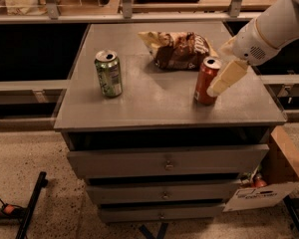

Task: Move coke can near green can

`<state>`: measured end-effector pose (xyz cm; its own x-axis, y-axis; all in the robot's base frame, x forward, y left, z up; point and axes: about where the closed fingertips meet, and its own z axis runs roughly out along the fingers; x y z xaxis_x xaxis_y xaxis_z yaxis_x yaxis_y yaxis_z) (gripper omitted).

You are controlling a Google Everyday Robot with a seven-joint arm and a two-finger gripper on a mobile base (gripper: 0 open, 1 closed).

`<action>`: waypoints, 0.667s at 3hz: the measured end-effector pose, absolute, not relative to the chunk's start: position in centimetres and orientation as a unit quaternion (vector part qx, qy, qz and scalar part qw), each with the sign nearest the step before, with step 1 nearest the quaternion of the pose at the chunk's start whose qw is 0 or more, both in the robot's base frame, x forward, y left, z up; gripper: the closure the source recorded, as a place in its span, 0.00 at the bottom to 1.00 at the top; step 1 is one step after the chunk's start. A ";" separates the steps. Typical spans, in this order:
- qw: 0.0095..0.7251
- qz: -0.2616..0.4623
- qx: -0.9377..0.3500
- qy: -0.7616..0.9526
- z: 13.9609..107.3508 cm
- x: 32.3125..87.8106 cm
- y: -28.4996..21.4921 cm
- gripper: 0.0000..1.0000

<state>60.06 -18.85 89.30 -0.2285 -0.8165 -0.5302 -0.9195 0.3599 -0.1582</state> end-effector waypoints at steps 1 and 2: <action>0.264 0.118 -0.561 0.776 88.5 60.3 -17.5 0.41; 0.253 0.140 -0.566 0.772 88.2 60.3 -16.5 0.63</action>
Offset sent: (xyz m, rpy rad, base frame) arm 0.0005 0.0336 -0.0111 0.0687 0.1236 0.0748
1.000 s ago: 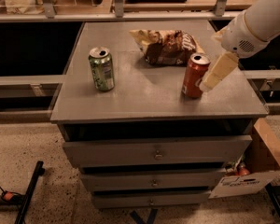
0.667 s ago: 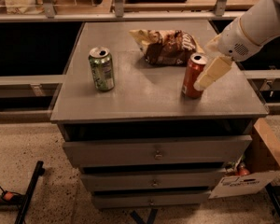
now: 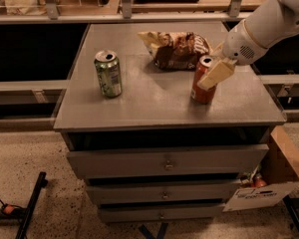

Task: Move coke can near green can

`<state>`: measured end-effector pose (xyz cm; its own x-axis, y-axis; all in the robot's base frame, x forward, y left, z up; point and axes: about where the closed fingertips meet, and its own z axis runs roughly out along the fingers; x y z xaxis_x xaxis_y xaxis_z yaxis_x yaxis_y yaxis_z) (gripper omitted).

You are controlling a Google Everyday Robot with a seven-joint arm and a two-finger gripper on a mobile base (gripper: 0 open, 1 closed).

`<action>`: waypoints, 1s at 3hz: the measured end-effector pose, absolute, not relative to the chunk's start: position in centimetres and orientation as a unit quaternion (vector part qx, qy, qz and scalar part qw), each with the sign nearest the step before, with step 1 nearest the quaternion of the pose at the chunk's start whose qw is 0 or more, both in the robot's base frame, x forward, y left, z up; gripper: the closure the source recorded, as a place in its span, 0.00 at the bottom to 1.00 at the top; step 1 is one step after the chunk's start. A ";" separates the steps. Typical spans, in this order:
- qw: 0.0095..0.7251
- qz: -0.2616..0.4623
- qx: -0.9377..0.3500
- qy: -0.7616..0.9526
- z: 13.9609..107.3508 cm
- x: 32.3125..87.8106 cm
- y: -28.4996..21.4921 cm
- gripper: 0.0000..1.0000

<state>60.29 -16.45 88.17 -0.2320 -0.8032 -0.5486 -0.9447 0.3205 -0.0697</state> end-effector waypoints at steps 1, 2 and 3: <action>0.253 0.158 -0.573 0.764 88.8 60.2 -15.5 0.87; 0.263 0.176 -0.586 0.746 90.2 60.1 -13.7 1.00; 0.280 0.185 -0.611 0.717 91.8 60.0 -10.1 1.00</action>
Offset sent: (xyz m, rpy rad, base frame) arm -0.0035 0.0476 0.0428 0.1140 -0.0113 0.1313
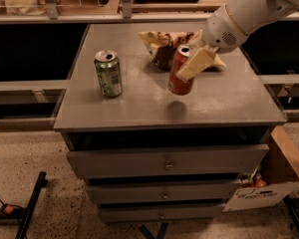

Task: Move coke can near green can

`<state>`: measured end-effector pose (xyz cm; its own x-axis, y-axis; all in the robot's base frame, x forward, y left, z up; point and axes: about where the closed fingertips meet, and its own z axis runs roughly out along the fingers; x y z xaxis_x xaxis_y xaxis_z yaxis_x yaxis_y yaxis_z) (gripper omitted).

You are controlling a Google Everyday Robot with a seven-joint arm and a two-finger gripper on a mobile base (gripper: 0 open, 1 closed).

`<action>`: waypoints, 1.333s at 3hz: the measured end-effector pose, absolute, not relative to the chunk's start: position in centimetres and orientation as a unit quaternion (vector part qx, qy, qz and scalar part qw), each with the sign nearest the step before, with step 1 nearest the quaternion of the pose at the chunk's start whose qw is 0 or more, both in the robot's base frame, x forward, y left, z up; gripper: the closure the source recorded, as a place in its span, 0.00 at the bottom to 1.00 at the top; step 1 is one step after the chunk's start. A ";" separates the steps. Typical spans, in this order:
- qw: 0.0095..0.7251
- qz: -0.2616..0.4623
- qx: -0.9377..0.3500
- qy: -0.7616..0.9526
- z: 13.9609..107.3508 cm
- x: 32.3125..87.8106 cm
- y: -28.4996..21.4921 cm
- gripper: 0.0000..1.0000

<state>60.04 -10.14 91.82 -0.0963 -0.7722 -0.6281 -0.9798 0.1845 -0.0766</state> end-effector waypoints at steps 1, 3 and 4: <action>0.291 0.173 -0.633 0.696 92.6 60.1 -6.4 1.00; 0.273 0.137 -0.654 0.692 90.9 60.6 -1.3 1.00; 0.263 0.145 -0.659 0.690 90.1 60.8 0.2 0.82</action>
Offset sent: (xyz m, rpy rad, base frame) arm 0.0106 0.0954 -0.0039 -0.1165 -0.1111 0.0453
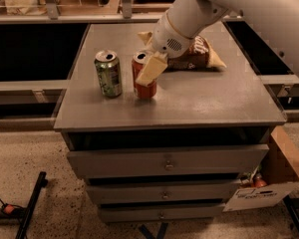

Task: Move coke can near green can

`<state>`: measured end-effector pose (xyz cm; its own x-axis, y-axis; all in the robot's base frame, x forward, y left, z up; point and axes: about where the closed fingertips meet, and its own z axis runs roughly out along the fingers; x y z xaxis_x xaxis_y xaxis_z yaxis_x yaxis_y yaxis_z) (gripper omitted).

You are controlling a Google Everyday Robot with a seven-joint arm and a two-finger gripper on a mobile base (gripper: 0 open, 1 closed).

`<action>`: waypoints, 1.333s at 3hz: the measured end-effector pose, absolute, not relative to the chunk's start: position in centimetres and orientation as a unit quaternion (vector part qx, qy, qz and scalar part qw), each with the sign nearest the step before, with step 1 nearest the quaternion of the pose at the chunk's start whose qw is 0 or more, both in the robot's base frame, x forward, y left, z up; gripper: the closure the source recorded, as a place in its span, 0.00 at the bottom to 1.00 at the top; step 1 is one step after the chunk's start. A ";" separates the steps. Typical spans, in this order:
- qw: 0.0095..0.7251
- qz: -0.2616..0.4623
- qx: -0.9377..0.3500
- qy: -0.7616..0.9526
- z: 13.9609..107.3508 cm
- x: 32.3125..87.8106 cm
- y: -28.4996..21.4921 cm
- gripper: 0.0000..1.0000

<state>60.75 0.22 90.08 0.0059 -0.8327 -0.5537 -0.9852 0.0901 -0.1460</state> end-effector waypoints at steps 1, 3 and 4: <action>0.259 0.155 -0.666 0.682 90.4 60.3 1.4 0.59; 0.245 0.163 -0.650 0.700 90.0 59.9 2.7 0.12; 0.236 0.155 -0.626 0.727 89.8 60.2 2.5 0.00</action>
Offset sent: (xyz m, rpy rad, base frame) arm -0.0121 0.0280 0.0040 0.0130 0.0578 0.0256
